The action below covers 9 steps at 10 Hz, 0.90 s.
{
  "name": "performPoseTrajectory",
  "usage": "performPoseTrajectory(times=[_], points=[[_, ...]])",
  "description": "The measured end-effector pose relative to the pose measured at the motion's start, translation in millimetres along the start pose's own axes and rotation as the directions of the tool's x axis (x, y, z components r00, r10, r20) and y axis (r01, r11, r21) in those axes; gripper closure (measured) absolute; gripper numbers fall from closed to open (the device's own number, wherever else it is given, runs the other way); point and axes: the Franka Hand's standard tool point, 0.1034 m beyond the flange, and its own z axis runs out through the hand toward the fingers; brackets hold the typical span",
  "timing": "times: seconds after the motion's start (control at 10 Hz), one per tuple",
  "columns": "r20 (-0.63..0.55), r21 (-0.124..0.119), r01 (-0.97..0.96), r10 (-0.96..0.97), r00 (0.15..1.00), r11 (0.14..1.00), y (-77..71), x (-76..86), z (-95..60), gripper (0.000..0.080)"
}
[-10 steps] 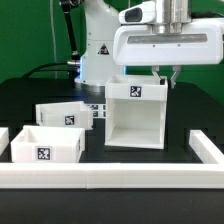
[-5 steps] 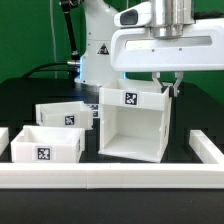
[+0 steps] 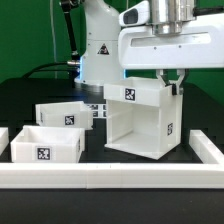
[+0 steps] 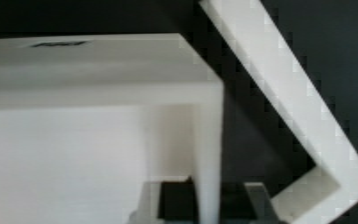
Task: Assemble drawer
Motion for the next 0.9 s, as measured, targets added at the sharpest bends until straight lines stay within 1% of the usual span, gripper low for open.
performPoseTrajectory(times=[0.2, 0.3, 0.4, 0.5, 0.6, 0.9], points=[[0.008, 0.025, -0.177, 0.176, 0.984, 0.984, -4.9, 16.1, -0.8, 0.0761], [0.018, 0.019, -0.218, 0.218, 0.976, 0.976, -5.6, 22.4, -1.1, 0.0761], [0.031, 0.023, -0.348, 0.347, 0.937, 0.937, -5.6, 28.5, -1.3, 0.0761], [0.039, 0.024, -0.425, 0.424, 0.905, 0.905, -5.8, 31.7, -0.3, 0.0761], [0.050, 0.017, -0.454, 0.453, 0.890, 0.891, -8.3, 34.7, 2.5, 0.0761], [0.063, 0.027, -0.496, 0.493, 0.867, 0.868, -20.8, 39.9, 11.5, 0.0757]])
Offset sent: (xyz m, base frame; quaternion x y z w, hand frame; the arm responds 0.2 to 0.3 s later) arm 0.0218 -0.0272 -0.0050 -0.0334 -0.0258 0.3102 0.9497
